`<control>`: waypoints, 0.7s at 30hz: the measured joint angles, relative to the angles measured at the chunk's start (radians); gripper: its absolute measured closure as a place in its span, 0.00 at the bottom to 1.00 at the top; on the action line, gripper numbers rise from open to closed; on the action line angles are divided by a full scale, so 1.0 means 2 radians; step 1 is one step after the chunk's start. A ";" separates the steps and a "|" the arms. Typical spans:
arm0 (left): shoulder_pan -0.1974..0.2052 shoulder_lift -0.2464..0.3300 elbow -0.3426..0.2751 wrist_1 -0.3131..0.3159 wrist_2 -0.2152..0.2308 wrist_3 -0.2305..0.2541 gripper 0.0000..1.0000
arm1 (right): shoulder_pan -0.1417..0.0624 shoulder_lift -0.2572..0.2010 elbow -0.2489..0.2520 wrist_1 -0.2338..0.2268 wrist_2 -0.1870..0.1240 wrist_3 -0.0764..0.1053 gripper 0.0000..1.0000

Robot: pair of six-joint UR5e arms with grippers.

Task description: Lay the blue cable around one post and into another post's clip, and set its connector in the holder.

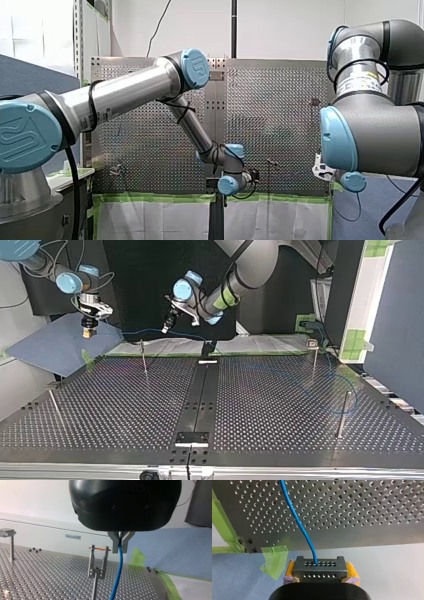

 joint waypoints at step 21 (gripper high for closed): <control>0.008 0.000 0.026 -0.006 0.000 -0.010 0.99 | 0.002 0.000 -0.020 0.012 -0.001 0.000 1.00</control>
